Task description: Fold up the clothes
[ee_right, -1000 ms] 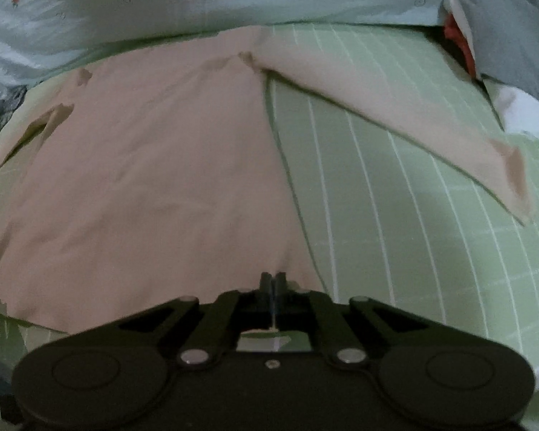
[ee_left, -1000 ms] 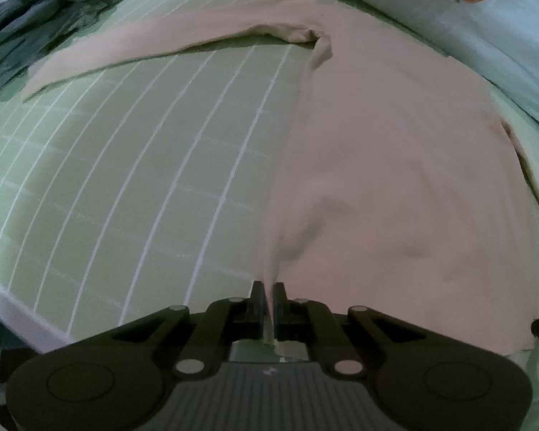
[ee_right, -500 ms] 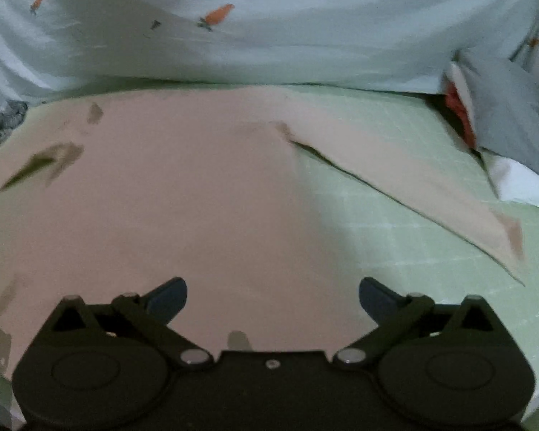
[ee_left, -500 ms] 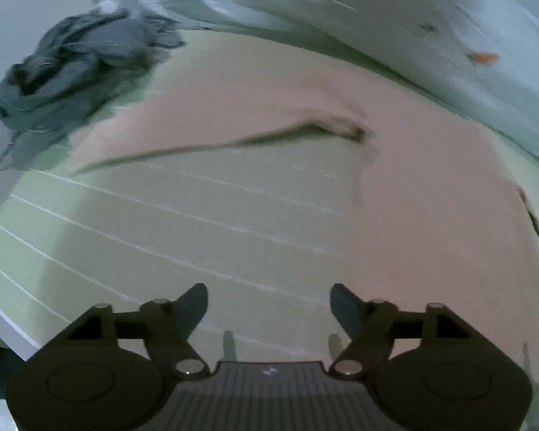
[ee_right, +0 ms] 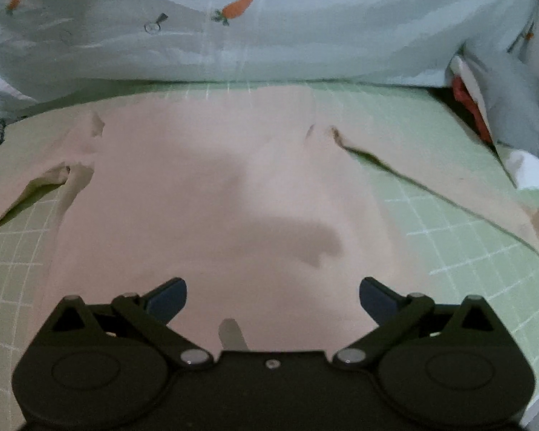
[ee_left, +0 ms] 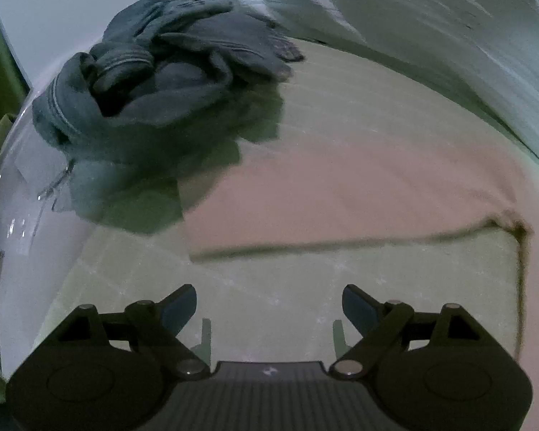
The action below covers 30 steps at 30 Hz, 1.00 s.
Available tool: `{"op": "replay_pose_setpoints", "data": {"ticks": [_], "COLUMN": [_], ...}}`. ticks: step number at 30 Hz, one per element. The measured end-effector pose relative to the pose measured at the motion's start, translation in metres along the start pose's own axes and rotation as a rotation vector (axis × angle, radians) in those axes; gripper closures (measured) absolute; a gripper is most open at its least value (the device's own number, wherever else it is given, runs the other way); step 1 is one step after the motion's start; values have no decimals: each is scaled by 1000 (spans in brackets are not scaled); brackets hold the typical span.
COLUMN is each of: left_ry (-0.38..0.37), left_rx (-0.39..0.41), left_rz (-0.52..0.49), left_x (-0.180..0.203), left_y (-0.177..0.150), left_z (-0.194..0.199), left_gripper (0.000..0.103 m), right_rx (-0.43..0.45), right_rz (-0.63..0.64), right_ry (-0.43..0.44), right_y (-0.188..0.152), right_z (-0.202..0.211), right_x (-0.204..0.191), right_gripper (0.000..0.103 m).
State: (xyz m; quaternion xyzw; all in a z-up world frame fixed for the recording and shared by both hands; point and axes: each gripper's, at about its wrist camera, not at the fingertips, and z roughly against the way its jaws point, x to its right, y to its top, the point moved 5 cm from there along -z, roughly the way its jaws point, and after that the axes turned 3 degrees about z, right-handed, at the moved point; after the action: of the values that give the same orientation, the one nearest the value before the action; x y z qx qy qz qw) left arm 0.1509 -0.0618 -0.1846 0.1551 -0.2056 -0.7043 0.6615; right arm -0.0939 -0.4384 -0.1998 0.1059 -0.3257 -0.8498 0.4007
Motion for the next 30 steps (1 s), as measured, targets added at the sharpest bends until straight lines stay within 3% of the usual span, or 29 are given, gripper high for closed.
{"op": "replay_pose_setpoints", "data": {"ticks": [7, 14, 16, 18, 19, 20, 23, 25, 30], "left_ry": [21, 21, 29, 14, -5, -23, -50, -75, -212], "left_rx": [-27, -29, -9, 13, 16, 18, 13, 48, 145], "left_rz": [53, 84, 72, 64, 66, 69, 80, 36, -106], "left_x": [-22, -27, -24, -20, -19, -17, -7, 10, 89], "left_y": [30, 30, 27, 27, 27, 27, 28, 30, 27], "left_z": [-42, -57, -54, -50, -48, -47, -43, -27, 23], "left_gripper": [15, 16, 24, 59, 71, 91, 94, 94, 94], "right_rx": [-60, -88, -95, -100, -101, -98, -86, -73, -41], "right_rz": [-24, -50, -54, -58, -60, -62, -71, -74, -90], "right_ry": [-73, -97, -106, -111, -113, -116, -114, -113, -112], "right_y": [4, 2, 2, 1, 1, 1, 0, 0, -6], "right_z": [-6, -10, -12, -14, -14, -14, -13, -11, -3], "right_x": [-13, -13, -10, -7, -5, -3, 6, 14, 39], "right_gripper": [0, 0, 0, 0, 0, 0, 0, 0, 0]}}
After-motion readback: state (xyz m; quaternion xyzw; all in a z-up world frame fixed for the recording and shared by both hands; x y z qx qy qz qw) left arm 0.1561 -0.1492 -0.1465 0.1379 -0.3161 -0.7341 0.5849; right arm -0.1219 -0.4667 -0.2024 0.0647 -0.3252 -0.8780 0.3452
